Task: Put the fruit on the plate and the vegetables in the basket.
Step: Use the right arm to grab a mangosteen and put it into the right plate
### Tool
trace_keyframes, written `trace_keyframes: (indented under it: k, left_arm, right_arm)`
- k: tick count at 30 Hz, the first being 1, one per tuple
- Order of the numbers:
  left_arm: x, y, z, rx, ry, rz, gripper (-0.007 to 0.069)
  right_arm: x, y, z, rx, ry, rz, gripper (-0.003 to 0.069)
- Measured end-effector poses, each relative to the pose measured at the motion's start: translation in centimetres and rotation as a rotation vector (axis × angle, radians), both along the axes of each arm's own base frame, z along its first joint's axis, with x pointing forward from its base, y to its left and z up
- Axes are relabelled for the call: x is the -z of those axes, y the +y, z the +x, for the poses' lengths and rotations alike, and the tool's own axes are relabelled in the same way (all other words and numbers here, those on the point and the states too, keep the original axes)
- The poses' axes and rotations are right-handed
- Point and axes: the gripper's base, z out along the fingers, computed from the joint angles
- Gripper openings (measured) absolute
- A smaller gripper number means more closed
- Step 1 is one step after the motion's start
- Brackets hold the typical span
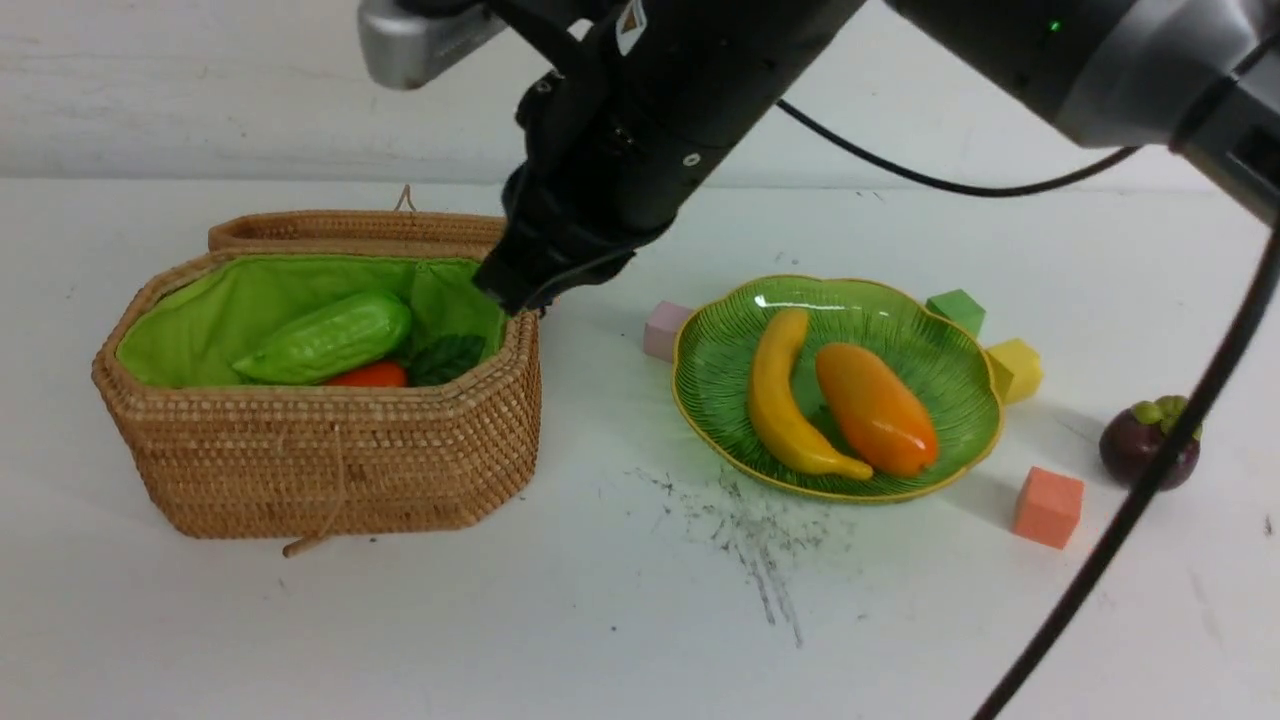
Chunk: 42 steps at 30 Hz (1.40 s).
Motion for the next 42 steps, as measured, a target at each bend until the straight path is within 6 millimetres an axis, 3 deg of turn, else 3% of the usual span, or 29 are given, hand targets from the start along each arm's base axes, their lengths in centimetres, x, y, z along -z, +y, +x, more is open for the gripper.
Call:
trace_keyframes:
  k: [7,13,14,16,17,22,25,27,30,33,34,35,37,38,39,42]
  left_arm:
    - [0.1,-0.6,-0.4,0.081,0.012,0.004,0.0039]
    - [0.2,-0.8,-0.5,0.105,0.024,-0.004,0.0039]
    - [0.2,-0.8,-0.5,0.106,0.026,-0.006,0.0039]
    - [0.2,-0.9,-0.6,0.11,0.03,-0.011,0.0039]
    - [0.2,-0.9,-0.6,0.115,0.035,-0.017,0.0039]
    - [0.2,-1.2,-0.8,0.154,0.043,-0.018,0.0039]
    - [0.3,-1.4,-1.0,0.186,0.034,0.003,0.0039]
    - [0.3,-1.6,-1.2,0.223,0.021,0.027,0.0039]
    - [0.3,-1.8,-1.3,0.248,0.011,0.044,0.0039]
    - [0.3,-1.9,-1.4,0.268,0.002,0.06,0.0039]
    - [0.3,-1.9,-1.4,0.268,0.002,0.063,0.0039]
    - [0.4,-1.9,-1.4,0.272,0.007,0.063,0.0039]
    - [0.4,-1.9,-1.4,0.273,0.009,0.064,0.0039]
    - [0.4,-1.9,-1.4,0.273,0.009,0.064,0.0039]
    - [0.4,-1.9,-1.4,0.274,0.01,0.063,0.0039]
    - [0.4,-1.9,-1.4,0.275,0.01,0.064,0.0039]
  right_arm:
    - [-0.8,-3.7,-1.4,0.156,-0.053,-0.115,-0.0015]
    - [0.0,-9.4,-2.7,0.259,-0.015,-0.193,-0.0014]
    - [0.4,-11.3,-2.7,0.305,0.004,-0.205,-0.0013]
    - [1.0,-13.2,-2.5,0.361,0.03,-0.218,-0.0012]
    - [1.7,-15.5,-2.1,0.432,0.062,-0.232,-0.0011]
    - [4.3,-22.5,-0.9,0.668,0.183,-0.26,-0.0001]
    - [6.0,-25.6,-0.3,0.775,0.234,-0.252,0.0015]
    - [7.4,-28.2,0.5,0.876,0.248,-0.208,0.0056]
    - [8.5,-29.7,1.7,0.962,0.251,-0.129,0.0109]
    - [10.4,-31.7,3.6,1.09,0.287,-0.024,0.0264]
    - [10.7,-31.9,3.9,1.102,0.291,-0.015,0.0274]
    - [11.8,-32.7,4.7,1.147,0.303,0.01,0.0379]
    - [13.0,-33.5,5.6,1.194,0.305,0.035,0.0489]
    - [13.3,-33.5,5.8,1.198,0.309,0.035,0.0501]
    - [14.4,-34.0,6.6,1.225,0.308,0.046,0.0592]
    - [16.4,-34.4,7.9,1.239,0.299,0.05,0.0668]
